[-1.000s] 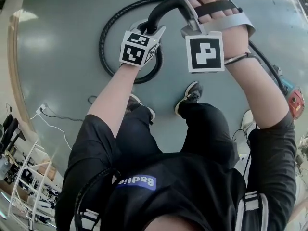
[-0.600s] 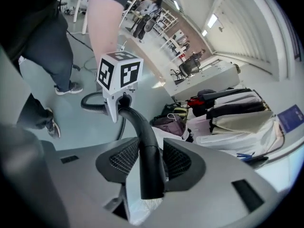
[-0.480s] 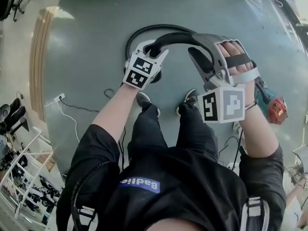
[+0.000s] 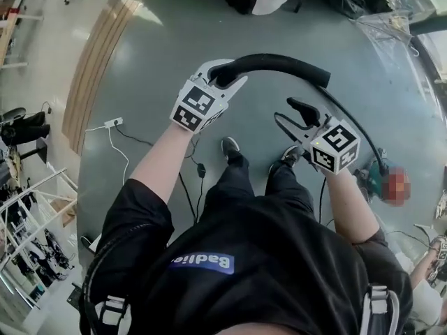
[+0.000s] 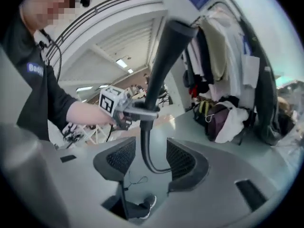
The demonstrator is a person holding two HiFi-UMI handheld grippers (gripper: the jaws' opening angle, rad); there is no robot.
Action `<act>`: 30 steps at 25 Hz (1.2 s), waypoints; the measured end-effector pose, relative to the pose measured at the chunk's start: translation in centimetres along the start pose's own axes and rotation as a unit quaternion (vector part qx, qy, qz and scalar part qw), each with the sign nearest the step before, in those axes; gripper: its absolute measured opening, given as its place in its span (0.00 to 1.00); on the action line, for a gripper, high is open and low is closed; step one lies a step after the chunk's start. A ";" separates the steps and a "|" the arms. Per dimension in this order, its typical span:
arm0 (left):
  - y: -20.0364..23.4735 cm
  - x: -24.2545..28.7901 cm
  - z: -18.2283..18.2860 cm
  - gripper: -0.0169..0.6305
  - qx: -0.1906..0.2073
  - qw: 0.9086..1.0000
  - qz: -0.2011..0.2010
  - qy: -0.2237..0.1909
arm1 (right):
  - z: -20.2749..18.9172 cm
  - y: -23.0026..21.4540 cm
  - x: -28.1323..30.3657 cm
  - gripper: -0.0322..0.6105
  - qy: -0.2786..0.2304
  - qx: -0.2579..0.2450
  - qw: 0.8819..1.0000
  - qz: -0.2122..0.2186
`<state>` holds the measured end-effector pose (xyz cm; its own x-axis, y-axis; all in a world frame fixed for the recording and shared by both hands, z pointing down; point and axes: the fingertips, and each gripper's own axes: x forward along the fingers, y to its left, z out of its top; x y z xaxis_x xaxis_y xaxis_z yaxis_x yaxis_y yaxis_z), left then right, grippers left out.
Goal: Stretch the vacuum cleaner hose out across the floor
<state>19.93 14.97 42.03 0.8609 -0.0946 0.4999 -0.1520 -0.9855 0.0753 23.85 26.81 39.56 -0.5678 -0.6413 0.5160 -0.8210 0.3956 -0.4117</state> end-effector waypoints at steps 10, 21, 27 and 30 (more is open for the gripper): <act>2.8 -13.8 8.3 0.28 0.017 0.995 -0.016 -0.096 | 8.1 11.5 14.4 0.47 -0.049 0.042 0.989 0.131; 8.6 -20.2 13.6 0.28 -0.017 0.984 -0.021 -0.174 | 16.2 16.6 21.4 0.40 -0.049 -0.001 0.957 0.285; 14.5 -19.6 14.0 0.30 -0.040 0.986 0.009 -0.162 | 20.2 16.4 25.7 0.34 0.003 -0.049 0.958 0.282; 17.2 -19.1 14.3 0.34 -0.028 0.989 0.026 -0.146 | 22.5 14.7 28.3 0.34 0.019 -0.061 0.960 0.273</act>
<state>7.79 -2.17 21.48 0.9532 -0.1906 0.2348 -0.2205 -0.9694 0.1082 -2.96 -0.31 31.15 -0.9153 -0.2929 0.2766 -0.4001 0.7412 -0.5390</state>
